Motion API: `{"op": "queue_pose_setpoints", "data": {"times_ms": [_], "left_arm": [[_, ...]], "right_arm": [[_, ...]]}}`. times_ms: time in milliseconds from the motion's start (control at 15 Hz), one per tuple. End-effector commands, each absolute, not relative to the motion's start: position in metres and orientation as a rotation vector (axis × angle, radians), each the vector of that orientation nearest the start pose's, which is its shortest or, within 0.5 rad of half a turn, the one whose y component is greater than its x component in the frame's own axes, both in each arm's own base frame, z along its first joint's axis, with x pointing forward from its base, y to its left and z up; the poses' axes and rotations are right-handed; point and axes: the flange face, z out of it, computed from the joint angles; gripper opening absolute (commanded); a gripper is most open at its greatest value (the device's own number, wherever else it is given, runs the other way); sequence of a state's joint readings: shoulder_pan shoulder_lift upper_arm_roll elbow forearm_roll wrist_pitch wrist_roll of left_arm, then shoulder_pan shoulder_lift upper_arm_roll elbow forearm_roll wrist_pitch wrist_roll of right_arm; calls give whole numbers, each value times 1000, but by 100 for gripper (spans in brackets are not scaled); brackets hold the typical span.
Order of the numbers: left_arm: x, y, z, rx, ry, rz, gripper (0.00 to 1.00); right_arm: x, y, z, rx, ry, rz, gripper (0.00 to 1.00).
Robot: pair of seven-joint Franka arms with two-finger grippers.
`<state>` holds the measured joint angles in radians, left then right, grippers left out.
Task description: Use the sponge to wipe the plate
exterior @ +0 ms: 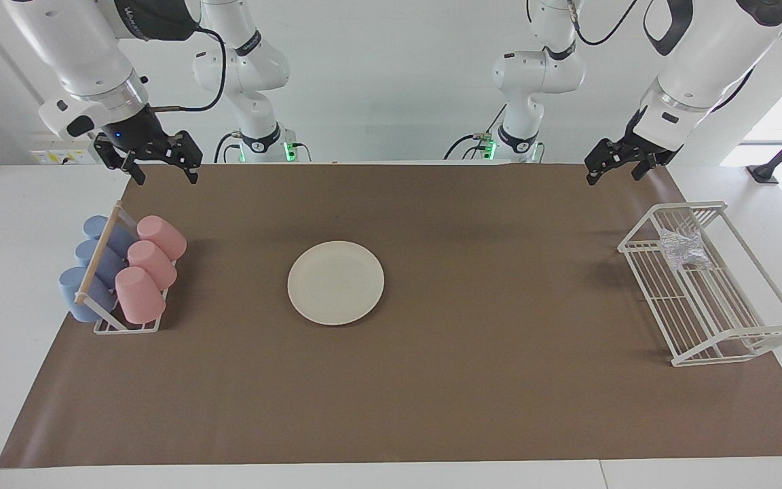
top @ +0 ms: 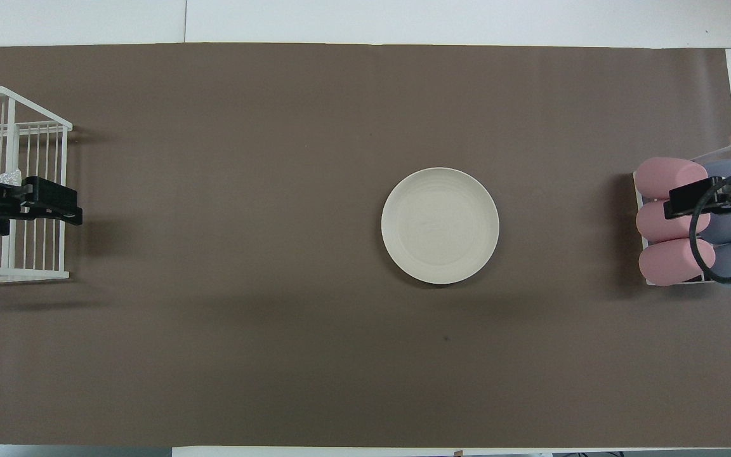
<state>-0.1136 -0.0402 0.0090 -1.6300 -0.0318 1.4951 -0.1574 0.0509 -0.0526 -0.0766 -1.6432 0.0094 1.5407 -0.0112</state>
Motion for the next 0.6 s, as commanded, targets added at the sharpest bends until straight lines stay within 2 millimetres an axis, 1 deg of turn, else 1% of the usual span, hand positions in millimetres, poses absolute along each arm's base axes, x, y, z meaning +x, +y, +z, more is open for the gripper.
{"op": "queue_pose_setpoints", "data": {"times_ms": [0, 532], "left_arm": [[528, -57, 617, -3157, -86, 133, 100], [527, -54, 616, -3160, -103, 142, 100]], "right_arm": [[533, -11, 621, -3125, 52, 77, 100], [533, -8, 622, -3126, 47, 67, 100]]}}
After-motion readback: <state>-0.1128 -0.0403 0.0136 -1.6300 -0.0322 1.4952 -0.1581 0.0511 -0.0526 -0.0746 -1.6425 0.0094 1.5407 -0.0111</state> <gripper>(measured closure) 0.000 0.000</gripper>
